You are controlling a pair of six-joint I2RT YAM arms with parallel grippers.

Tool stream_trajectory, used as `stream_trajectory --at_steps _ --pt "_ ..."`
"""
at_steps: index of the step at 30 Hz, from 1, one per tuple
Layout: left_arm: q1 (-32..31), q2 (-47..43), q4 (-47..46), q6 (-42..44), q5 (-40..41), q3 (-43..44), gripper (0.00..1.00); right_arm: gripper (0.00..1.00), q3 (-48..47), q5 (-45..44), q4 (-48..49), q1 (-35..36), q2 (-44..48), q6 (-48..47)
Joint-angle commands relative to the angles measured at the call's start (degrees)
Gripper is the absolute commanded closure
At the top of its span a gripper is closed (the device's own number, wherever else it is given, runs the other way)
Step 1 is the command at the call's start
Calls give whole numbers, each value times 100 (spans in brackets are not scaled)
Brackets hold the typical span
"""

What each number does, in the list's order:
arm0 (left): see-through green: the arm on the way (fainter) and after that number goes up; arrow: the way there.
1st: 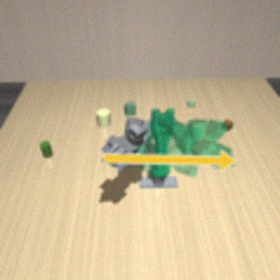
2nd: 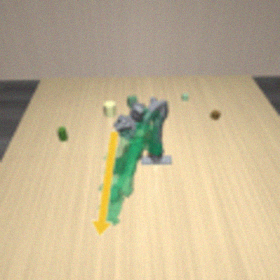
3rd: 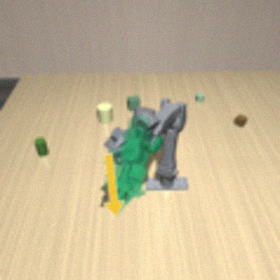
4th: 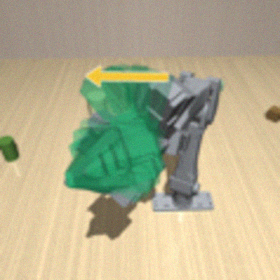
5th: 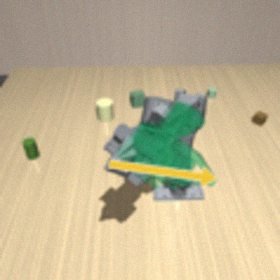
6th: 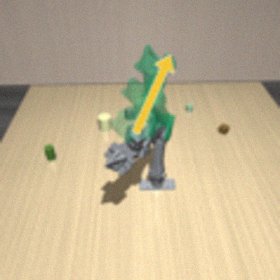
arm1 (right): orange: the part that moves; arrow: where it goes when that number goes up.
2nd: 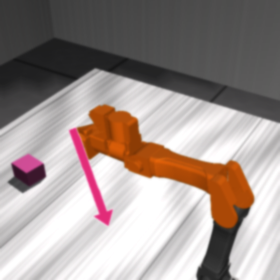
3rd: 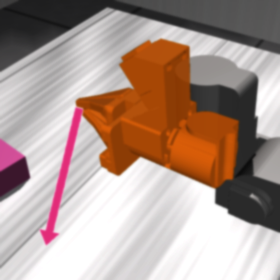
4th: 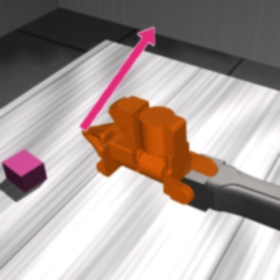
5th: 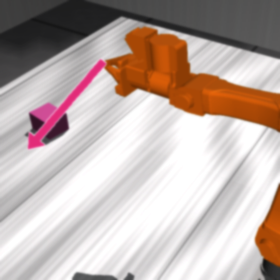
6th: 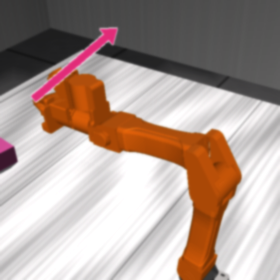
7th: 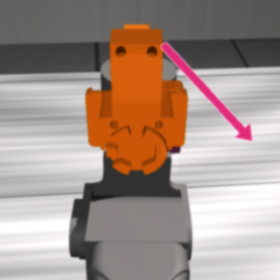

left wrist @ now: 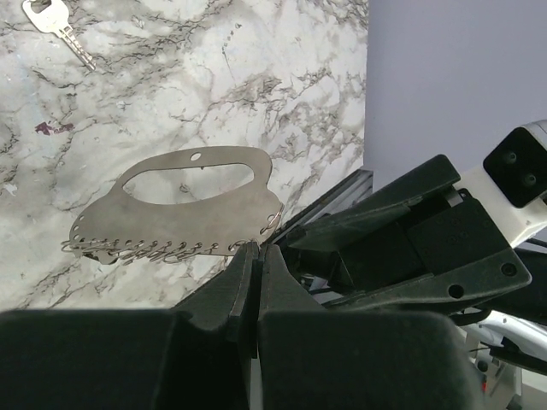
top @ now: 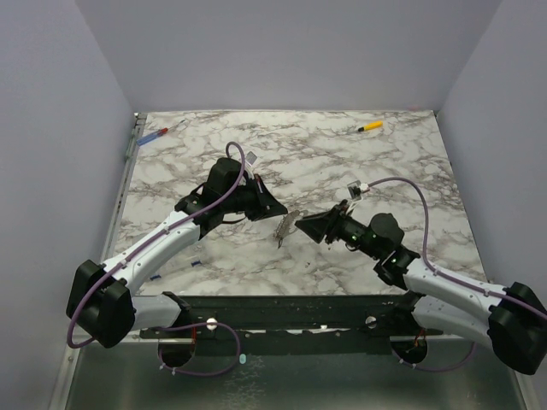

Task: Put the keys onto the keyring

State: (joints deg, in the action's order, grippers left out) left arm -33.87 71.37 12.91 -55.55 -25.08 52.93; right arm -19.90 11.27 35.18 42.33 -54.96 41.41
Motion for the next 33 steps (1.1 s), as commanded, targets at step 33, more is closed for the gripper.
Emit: stream_trajectory --at_steps 33 --pt "-17 103 -503 -229 -291 131 100 63 92 918 2036 -534 -1377 409"
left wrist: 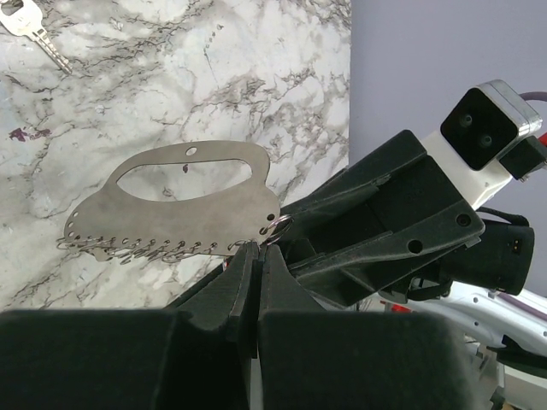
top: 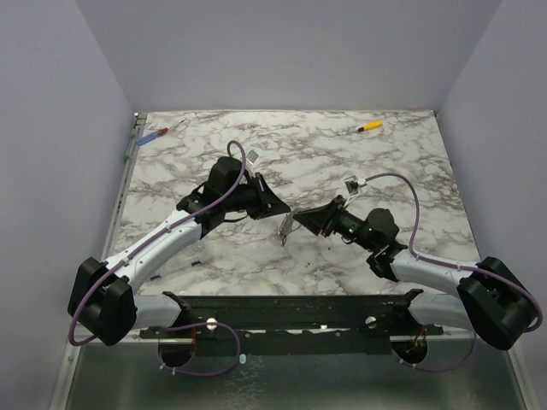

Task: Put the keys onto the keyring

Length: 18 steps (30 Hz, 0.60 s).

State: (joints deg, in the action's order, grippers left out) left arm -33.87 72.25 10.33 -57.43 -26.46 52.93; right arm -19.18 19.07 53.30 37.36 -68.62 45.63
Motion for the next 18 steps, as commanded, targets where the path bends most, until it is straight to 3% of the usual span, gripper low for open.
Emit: stream_trajectory --at_steps 1,6,13,18 --pt "-22 19 -244 -40 -156 130 100 64 20 113 203 -36 -11 -18" --pt "-23 10 -251 -50 -158 124 100 73 2 46 97 -45 -34 -44" --pt "-21 -29 -265 -61 -166 110 100 97 -145 -95 -382 -46 80 -260" --pt "-17 -99 -267 -3 -137 16 100 99 -457 -171 -1283 -45 360 -842"
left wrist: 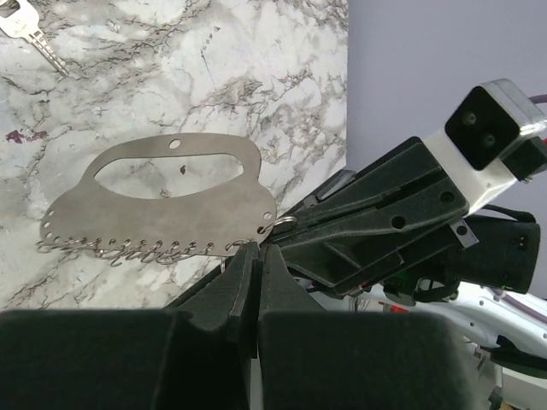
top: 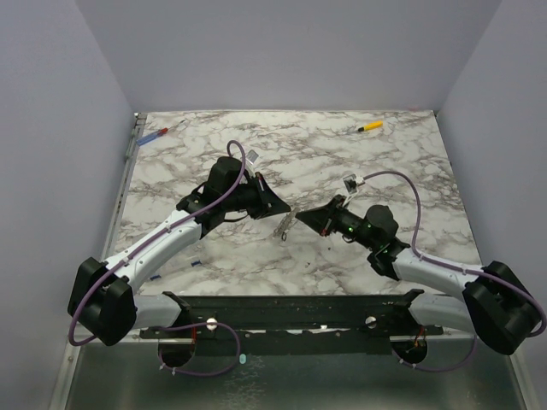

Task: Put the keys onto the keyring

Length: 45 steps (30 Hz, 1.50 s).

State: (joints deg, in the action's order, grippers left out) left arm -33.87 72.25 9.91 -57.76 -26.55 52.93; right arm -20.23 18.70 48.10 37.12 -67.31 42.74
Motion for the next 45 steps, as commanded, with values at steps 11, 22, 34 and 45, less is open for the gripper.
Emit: stream_trajectory --at_steps 11,22,34,45 --pt "-19 -427 91 685 329 -82 56 99 -1957 351 -3639 -21 366 -2430" --pt "-20 -1618 546 4108 1082 251 40 99 -3030 1268 -5504 -21 306 -3570" --pt "-164 -2010 -523 5749 -1822 -217 50 99 -3872 2104 -7063 52 300 -4000" --pt "-699 -1780 -1189 6168 -2010 -407 55 99 -4146 2446 -7669 285 340 -4216"
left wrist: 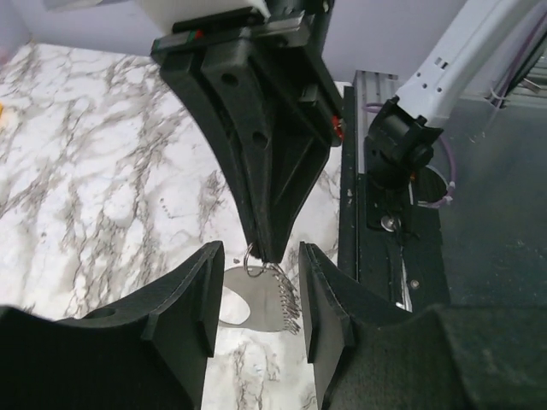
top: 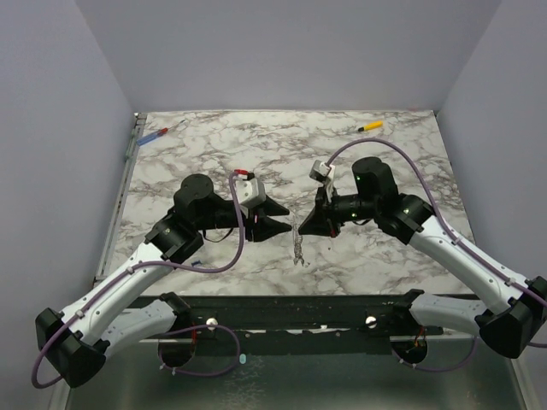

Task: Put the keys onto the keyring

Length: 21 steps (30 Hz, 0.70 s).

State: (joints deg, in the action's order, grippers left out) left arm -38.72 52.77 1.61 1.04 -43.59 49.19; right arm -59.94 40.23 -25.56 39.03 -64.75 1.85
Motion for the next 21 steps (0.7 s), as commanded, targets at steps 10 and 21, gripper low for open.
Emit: stream_trajectory --at_steps 10,21 --pt "-508 470 -358 442 -298 -48 64 99 -147 432 -362 216 238 -210" --pt "-510 530 187 861 -229 3 69 99 -172 368 -459 350 414 -351"
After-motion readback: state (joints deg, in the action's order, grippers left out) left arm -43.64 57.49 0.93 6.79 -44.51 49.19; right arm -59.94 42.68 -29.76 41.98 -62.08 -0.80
